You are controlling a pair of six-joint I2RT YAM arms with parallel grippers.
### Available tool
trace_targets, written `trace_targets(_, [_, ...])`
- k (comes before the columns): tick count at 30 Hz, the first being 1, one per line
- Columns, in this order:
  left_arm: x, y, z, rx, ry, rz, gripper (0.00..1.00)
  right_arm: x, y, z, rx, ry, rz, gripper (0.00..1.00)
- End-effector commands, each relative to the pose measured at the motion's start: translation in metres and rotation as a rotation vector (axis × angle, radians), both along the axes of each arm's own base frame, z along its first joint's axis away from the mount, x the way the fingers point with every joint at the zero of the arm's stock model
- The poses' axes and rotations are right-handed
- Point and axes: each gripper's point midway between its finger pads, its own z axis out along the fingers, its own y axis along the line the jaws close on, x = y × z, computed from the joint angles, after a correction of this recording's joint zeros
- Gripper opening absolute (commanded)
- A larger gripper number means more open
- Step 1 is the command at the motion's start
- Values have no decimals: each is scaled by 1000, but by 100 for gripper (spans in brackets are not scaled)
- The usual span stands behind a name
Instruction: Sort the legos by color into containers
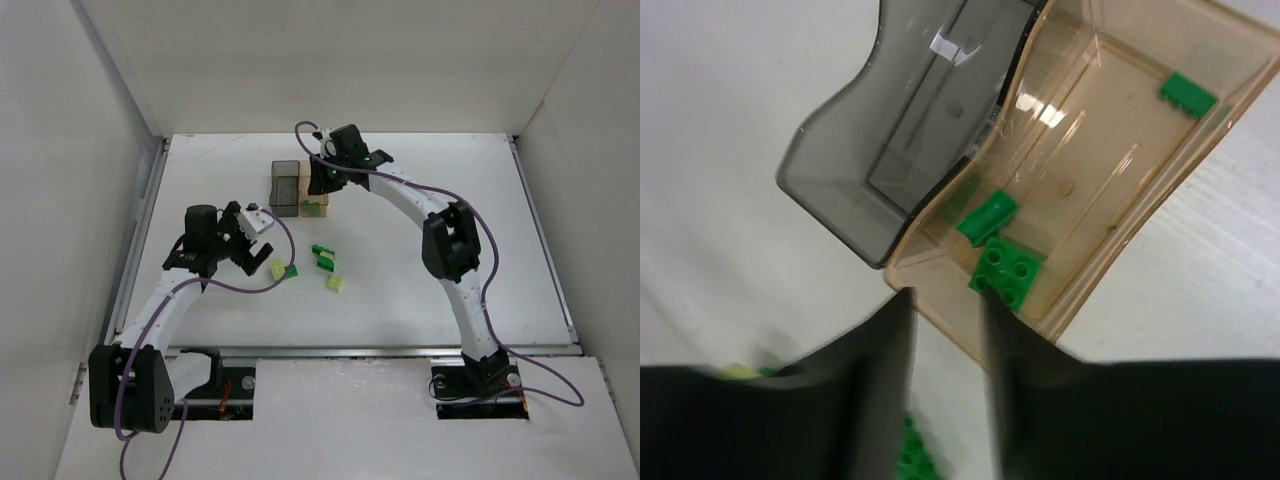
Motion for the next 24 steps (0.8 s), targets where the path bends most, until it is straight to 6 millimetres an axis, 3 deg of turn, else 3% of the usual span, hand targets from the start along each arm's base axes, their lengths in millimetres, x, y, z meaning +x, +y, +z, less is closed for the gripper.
trace_targets(1, [1,-7,16,-30,-48,-25,99,-2,9,54,72,-91,20,29])
trace_targets(2, [1,-7,16,-30,-48,-25,99,-4,7,57,68,-99,25,10])
trace_targets(3, [1,-7,16,-30,-48,-25,99,-5,4,64,63,-116,22,5])
trace_targets(4, [1,-7,16,-30,-48,-25,99,-12,-1,58,44,-107,31,17])
trace_targets(5, [1,-7,16,-30,-48,-25,99,-22,-8,77,37,-148,69,32])
trace_targets(6, [1,-7,18,-31,-57,-25,99,-29,-14,80,20,-164,87,49])
trace_targets(7, [1,-6,19,-25,-63,-30,99,-49,-26,79,-6,-152,116,68])
trace_targets(8, [-1,-6,17,-24,-54,-30,99,-61,-32,75,-42,-158,133,71])
trace_targets(10, [-1,-6,17,-24,-54,-30,99,-87,-42,63,-152,-195,197,72])
trace_targets(11, [1,-6,19,-25,-63,-30,99,-110,-53,33,-223,-147,231,74])
trace_targets(12, [1,-6,19,-25,-63,-30,99,-127,-59,38,-259,-180,268,74])
trace_targets(14, [5,-7,20,-41,-66,-19,99,-162,-59,20,-316,-159,328,75])
trace_targets(15, [6,-8,22,-51,-69,-12,99,-182,-68,5,-351,-134,354,75])
trace_targets(17, [8,-9,26,-78,-67,6,99,-207,-65,-8,-377,-126,401,75])
trace_targets(18, [10,-8,25,-85,-72,25,99,-217,-68,-20,-397,-113,416,75])
trace_targets(24, [12,-2,26,-139,-44,134,99,-246,-51,-38,-364,-100,429,75])
